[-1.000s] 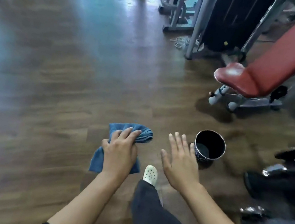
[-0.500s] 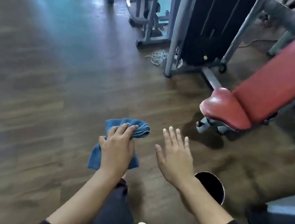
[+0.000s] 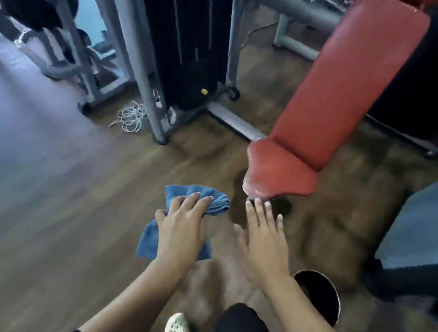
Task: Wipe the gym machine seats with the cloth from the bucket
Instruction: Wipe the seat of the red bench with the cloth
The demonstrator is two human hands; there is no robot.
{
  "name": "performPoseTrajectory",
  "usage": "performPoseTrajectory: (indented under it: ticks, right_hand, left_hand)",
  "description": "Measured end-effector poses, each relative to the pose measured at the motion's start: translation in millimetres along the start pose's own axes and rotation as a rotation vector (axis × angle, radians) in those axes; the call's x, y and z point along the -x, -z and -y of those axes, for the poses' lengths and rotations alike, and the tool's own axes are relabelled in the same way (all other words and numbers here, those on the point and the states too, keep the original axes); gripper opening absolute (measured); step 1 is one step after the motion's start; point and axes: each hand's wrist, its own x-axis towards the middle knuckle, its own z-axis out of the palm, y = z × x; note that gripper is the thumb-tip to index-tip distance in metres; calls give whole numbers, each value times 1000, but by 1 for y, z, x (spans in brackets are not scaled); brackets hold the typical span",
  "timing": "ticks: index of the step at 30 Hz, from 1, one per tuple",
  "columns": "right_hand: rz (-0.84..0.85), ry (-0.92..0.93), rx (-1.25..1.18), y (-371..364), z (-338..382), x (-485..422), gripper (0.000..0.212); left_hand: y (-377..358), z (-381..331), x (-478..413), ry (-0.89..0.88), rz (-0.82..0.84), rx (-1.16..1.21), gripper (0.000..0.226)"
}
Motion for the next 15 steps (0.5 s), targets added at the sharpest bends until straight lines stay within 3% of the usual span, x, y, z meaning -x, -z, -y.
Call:
performPoseTrajectory:
  ticks: [15]
  right_hand:
    - [-42,-420,60,-40,-107,-174,64]
  left_hand:
    - [-168,-46,-217,-263,204,51,35]
